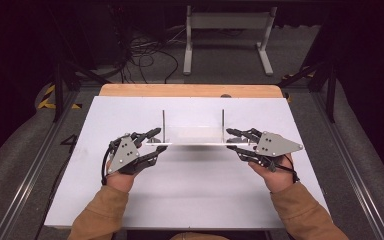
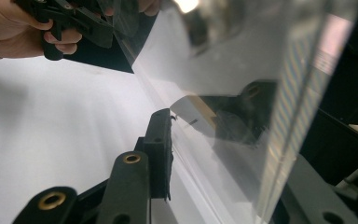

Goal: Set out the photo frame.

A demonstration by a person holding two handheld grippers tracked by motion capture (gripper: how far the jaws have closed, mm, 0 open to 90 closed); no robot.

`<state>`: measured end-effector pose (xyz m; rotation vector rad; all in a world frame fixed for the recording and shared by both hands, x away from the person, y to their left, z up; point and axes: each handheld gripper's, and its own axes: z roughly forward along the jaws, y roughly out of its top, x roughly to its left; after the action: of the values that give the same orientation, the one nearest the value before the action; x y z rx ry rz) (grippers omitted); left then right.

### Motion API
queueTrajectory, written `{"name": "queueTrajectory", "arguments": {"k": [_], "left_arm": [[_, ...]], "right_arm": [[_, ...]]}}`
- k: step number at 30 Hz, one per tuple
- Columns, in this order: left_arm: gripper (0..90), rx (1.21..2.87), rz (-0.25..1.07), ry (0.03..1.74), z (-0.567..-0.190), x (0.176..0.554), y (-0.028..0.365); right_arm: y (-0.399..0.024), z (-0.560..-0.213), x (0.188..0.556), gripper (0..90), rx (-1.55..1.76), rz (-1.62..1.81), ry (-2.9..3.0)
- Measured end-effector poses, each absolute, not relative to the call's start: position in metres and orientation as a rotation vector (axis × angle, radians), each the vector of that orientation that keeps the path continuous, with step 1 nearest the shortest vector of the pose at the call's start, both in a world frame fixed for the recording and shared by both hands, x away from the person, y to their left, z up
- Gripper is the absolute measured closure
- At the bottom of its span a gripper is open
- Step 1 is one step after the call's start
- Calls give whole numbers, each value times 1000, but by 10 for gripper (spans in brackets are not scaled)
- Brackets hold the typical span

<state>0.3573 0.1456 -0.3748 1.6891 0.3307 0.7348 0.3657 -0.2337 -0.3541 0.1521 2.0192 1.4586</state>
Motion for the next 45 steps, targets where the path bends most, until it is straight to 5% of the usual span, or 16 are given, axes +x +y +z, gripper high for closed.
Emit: {"name": "queueTrajectory", "arguments": {"k": [10, 18, 26, 45], "left_arm": [[550, 1634, 727, 363, -361, 360, 145], [556, 1643, 853, 340, -341, 349, 143], [553, 1567, 723, 376, -326, 341, 150], [560, 1562, 639, 437, -323, 343, 145]], "right_arm": [[-233, -332, 367, 636, 138, 1407, 1968], [-234, -319, 365, 639, 145, 1440, 1973], [-234, -297, 349, 664, 116, 1492, 1993], [-241, -279, 354, 691, 177, 1559, 2111]]}}
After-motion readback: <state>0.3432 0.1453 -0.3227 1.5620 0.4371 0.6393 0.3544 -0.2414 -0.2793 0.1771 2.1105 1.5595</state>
